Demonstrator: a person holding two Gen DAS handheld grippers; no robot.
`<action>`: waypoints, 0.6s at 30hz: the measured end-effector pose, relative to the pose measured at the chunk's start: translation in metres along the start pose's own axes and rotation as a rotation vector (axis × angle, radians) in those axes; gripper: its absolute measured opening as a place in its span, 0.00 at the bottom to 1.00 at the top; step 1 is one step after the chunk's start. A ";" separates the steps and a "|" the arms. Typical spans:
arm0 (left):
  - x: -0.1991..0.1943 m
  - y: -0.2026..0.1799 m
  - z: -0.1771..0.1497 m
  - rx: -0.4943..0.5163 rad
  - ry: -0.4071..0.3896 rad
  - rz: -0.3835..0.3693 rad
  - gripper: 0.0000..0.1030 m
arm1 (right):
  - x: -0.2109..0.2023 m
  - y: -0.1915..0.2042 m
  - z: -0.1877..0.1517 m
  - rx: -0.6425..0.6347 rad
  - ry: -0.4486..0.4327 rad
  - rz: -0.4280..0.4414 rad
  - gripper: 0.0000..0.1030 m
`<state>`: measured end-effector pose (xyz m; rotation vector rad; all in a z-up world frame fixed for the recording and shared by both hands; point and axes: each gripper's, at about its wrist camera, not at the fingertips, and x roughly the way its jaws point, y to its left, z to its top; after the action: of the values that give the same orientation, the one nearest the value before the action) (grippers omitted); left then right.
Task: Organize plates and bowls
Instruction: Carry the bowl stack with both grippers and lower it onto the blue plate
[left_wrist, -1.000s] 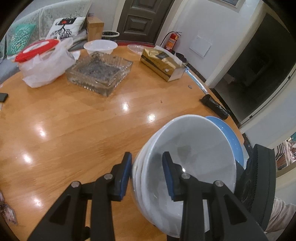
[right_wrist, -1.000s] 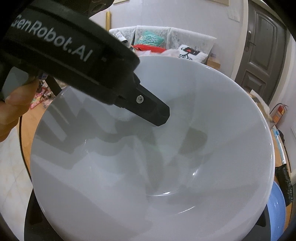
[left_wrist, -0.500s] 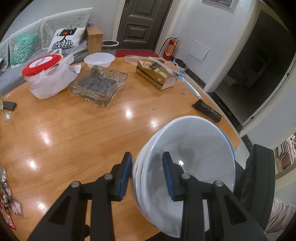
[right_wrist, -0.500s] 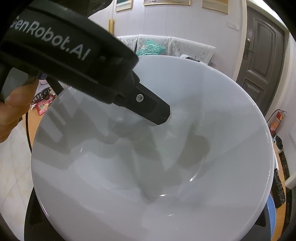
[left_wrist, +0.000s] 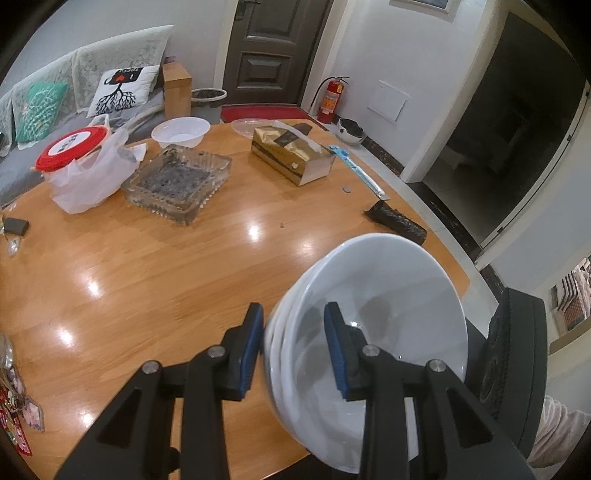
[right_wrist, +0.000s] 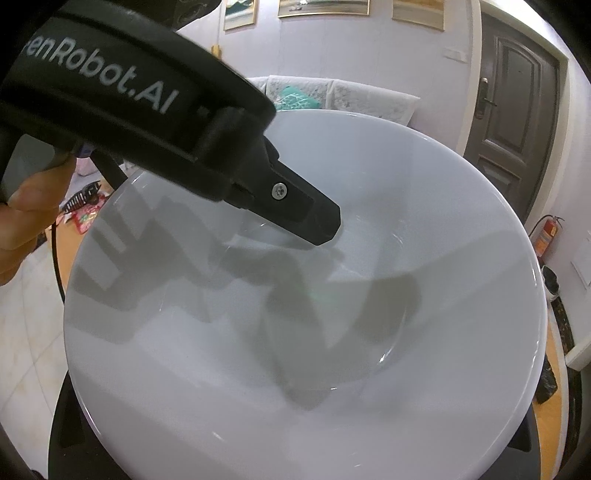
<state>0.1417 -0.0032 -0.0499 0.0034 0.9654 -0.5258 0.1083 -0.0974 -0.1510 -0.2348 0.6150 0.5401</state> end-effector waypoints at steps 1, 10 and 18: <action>0.000 -0.003 0.001 0.004 0.000 -0.001 0.29 | 0.001 0.000 -0.001 0.003 -0.001 -0.002 0.99; 0.007 -0.028 0.010 0.036 0.005 -0.006 0.29 | -0.010 -0.009 -0.008 0.022 -0.012 -0.023 0.99; 0.020 -0.053 0.019 0.063 0.016 -0.019 0.29 | -0.020 -0.025 -0.020 0.044 -0.010 -0.041 0.99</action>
<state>0.1430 -0.0627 -0.0429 0.0547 0.9648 -0.5742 0.0983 -0.1338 -0.1535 -0.2024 0.6103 0.4869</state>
